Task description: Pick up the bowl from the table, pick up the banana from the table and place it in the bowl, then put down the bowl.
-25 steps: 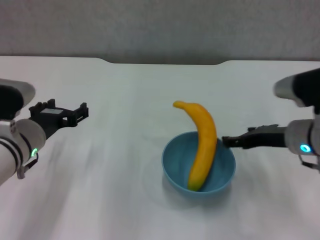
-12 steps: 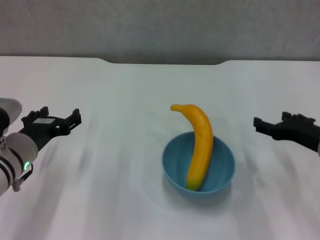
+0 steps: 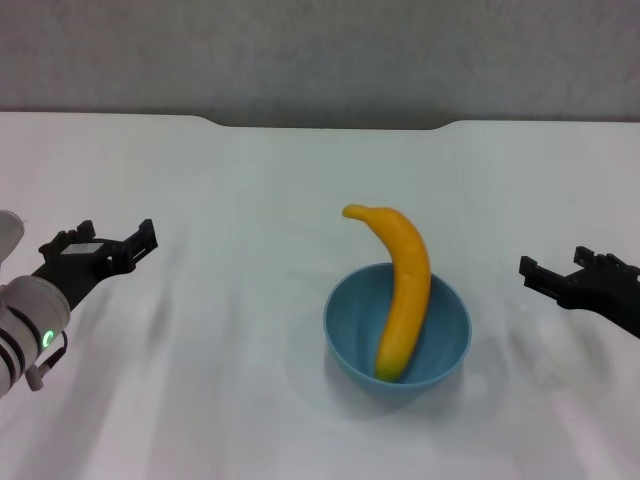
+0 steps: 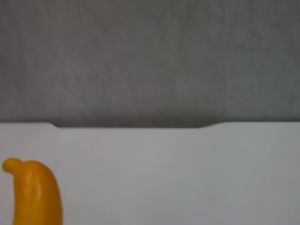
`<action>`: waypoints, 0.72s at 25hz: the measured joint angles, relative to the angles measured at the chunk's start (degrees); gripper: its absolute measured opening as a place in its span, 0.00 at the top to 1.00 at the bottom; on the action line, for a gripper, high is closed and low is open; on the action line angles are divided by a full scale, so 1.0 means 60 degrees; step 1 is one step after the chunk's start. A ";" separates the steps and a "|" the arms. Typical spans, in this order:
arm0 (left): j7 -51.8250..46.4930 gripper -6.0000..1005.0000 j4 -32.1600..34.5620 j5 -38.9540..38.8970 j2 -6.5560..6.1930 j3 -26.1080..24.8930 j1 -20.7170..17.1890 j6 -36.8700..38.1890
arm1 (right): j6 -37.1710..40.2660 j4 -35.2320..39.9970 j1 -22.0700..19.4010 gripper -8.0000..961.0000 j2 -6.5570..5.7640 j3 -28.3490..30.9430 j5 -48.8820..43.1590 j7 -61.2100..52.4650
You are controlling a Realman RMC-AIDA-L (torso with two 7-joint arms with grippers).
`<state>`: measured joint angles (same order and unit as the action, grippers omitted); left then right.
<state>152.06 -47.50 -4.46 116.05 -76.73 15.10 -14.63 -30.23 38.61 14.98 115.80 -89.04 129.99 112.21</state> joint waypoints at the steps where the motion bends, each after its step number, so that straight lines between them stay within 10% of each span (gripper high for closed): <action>1: -0.0106 0.14 0.0090 0.0013 -0.0001 0.0000 0.0044 -0.0039 | -0.0308 -0.0300 0.0036 0.06 -0.0002 0.0036 0.0610 0.0579; 7: -0.0258 0.14 0.0521 0.0030 0.0006 0.0075 0.0259 -0.0147 | -0.2064 -0.2252 0.0368 0.06 -0.0006 0.0100 0.4093 0.3204; 18: -0.0276 0.14 0.1458 -0.0039 0.0068 0.0133 0.0542 -0.0943 | -0.2000 -0.3402 0.0899 0.06 0.0051 -0.0004 0.5726 0.4381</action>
<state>150.41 -38.75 -4.70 116.46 -75.93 18.35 -20.29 -42.22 18.19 20.37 116.10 -89.07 164.34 138.50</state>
